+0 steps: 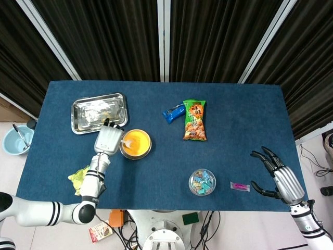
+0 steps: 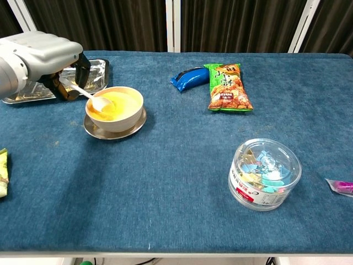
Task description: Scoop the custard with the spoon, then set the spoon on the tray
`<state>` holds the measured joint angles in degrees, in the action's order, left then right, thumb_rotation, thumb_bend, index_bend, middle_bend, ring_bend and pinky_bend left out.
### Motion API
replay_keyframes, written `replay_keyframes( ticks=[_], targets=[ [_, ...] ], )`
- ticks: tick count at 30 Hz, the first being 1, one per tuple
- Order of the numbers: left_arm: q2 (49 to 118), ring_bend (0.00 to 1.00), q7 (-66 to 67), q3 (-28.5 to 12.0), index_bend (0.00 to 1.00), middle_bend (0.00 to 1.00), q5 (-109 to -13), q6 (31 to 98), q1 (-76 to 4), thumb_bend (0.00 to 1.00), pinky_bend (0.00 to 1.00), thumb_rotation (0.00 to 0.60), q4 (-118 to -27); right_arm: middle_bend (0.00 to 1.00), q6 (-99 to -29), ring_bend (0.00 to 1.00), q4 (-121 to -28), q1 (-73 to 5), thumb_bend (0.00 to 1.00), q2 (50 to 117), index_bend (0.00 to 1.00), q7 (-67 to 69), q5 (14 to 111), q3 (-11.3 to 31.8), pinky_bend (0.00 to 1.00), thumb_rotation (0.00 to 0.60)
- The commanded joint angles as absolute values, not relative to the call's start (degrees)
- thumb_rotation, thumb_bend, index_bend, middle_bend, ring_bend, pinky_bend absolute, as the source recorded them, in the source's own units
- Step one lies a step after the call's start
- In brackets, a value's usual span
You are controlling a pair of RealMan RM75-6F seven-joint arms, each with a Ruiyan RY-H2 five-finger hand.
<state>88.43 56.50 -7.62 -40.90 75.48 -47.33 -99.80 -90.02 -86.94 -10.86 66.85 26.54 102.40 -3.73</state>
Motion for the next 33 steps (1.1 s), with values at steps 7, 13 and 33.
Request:
replay_keyframes(
  ticks=[7,13,33],
  targets=[
    [88.17,0.34,58.55,-7.29,0.57,0.52,-41.01,74.87,-48.05,0.38,0.17,0.600,-100.13,0.20,-90.31,0.01,-86.39,-10.55,0.30,67.04,0.11,27.00,102.13,-3.81,0.13,0.600],
    [87.05,0.36,58.93,-7.79,0.57,0.55,-39.86,73.47,-48.66,0.38,0.17,0.600,-101.14,0.20,-90.48,0.01,-86.01,-10.40,0.30,67.12,0.11,27.30,102.06,-3.86,0.13,0.600],
    [85.18,0.36,72.93,-9.18,0.57,0.56,-28.59,75.71,-56.41,0.40,0.17,0.600,-105.92,0.20,-91.28,0.01,-85.67,-9.76,0.30,66.97,0.11,27.68,101.92,-3.88,0.13,0.600]
  ],
)
